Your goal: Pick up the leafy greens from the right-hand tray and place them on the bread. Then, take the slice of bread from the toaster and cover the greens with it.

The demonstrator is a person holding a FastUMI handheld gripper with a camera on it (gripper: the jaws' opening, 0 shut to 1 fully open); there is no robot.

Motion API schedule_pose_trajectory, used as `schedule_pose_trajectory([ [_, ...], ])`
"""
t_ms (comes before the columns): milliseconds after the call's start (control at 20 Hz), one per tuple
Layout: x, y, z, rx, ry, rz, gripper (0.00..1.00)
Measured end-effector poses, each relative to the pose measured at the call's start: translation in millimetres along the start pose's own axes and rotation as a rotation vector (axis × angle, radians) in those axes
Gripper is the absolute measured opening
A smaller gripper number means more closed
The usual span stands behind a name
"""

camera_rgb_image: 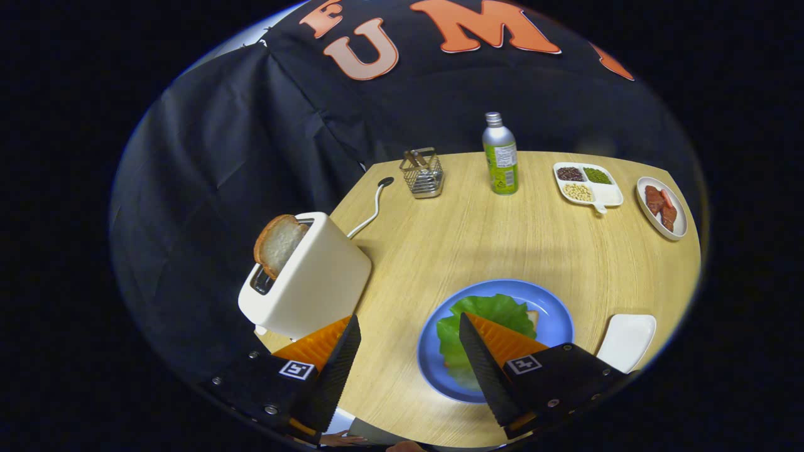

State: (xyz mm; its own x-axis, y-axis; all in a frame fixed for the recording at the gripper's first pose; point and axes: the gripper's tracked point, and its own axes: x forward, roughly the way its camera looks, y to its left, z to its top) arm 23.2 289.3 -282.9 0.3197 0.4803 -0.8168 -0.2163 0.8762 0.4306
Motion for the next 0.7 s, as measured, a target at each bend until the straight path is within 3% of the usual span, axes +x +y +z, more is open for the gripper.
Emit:
schedule_pose_trajectory([
  [700,20.9,120.9,57.9,-0.034,0.097,0.057,0.96],
])
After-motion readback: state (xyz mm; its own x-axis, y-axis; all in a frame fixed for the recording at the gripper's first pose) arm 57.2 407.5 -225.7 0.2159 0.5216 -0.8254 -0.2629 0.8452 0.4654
